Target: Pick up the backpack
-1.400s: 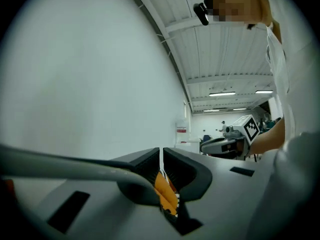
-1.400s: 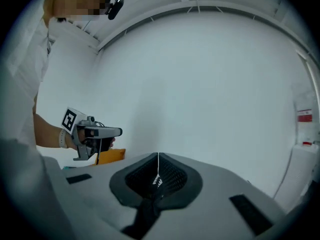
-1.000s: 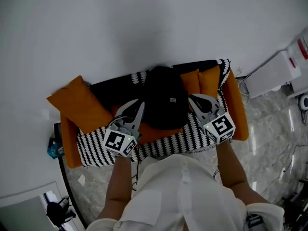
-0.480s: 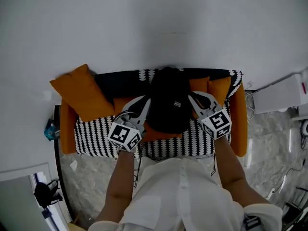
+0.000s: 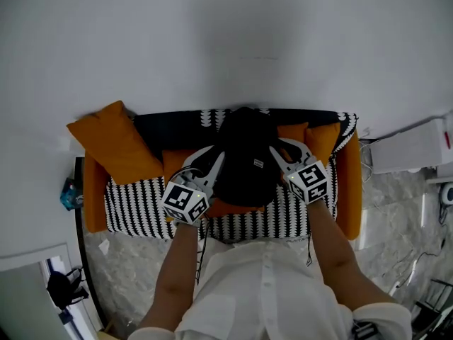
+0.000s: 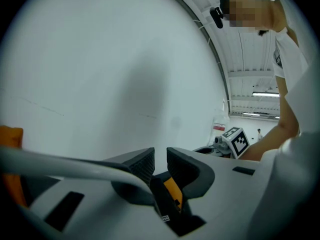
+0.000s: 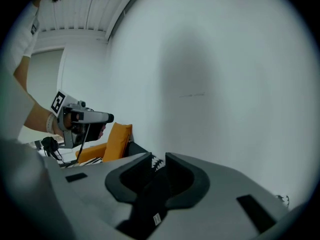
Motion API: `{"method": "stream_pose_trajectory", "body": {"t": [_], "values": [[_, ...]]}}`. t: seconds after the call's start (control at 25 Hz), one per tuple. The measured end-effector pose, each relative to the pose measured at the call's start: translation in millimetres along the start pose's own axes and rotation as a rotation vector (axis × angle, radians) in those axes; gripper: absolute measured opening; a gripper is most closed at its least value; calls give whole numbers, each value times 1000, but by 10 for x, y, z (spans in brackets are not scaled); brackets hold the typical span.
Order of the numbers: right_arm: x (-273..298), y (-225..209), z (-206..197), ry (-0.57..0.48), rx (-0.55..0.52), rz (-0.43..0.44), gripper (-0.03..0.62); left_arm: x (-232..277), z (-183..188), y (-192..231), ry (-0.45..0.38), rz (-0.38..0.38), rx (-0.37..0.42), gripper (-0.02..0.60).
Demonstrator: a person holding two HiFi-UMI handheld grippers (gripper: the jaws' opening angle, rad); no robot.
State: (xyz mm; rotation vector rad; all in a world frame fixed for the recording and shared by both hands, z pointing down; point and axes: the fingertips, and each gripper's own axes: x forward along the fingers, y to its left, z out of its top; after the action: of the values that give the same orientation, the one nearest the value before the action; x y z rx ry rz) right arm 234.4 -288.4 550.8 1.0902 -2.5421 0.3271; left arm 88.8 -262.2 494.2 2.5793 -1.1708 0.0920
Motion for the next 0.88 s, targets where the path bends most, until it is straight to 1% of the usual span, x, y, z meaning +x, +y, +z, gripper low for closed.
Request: {"method": "stream_pose_trajectory", "body": {"t": [0.16,0.4,0.72,0.88], "values": [[155,-185,-262,63,26,2,117,97,-74,38,16,-8,-25,84],[427,-479,-594,152,43,-5,133,216,-163,150,36,1,-44,87],[844,-740,-968,284,31,2,172,297,-282,284,63,14,-65,89],[1015,-836,-1124,347,28,-5,181,314,-326,319,72,19,-72,89]]}}
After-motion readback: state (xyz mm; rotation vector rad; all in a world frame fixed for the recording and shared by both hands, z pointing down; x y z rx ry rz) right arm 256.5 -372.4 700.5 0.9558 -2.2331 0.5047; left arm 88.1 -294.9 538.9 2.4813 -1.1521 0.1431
